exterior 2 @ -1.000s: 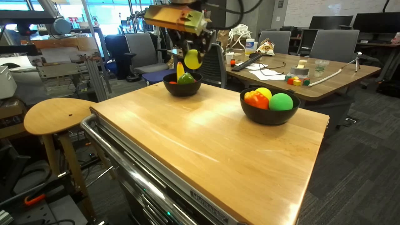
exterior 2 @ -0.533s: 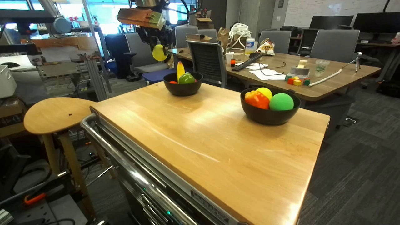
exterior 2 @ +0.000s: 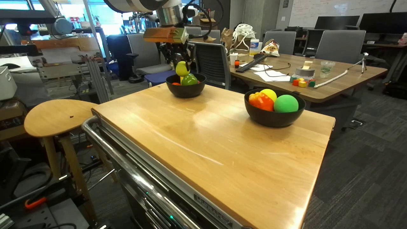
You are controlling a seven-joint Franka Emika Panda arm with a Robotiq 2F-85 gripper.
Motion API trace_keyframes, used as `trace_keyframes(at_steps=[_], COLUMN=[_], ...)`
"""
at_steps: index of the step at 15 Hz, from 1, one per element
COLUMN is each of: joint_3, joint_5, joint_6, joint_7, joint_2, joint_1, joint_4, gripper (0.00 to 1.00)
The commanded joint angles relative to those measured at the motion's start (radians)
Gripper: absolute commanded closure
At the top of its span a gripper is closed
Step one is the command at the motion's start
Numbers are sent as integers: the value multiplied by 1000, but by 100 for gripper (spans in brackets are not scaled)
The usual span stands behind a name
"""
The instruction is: Split the fruits between the two bowls
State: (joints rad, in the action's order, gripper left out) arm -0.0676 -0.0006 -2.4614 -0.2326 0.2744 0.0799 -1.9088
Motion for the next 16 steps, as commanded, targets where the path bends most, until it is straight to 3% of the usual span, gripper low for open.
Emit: trace_keyframes(at_steps=[1,2,4,6,8,11,12,16], joint_3=[-3,-4,-4,14,20,-8,-2,-4], joint_5=[-12,-10,-13,-53,-88,-28,-51,-50], joint_6=[30,33,34,86,183,383,273,296], joint_7=[24,23,22,79,141,132,111,112], joint_2=[21,19,8,-19,-75,-212,-94,-112], joint_1=[-13,-15,-16,-1,8,-5,-9,-10], joint_4=[31,26,14,6,-11,-42,3,-6], gripper=[57,23,18,2,0,0,0,0])
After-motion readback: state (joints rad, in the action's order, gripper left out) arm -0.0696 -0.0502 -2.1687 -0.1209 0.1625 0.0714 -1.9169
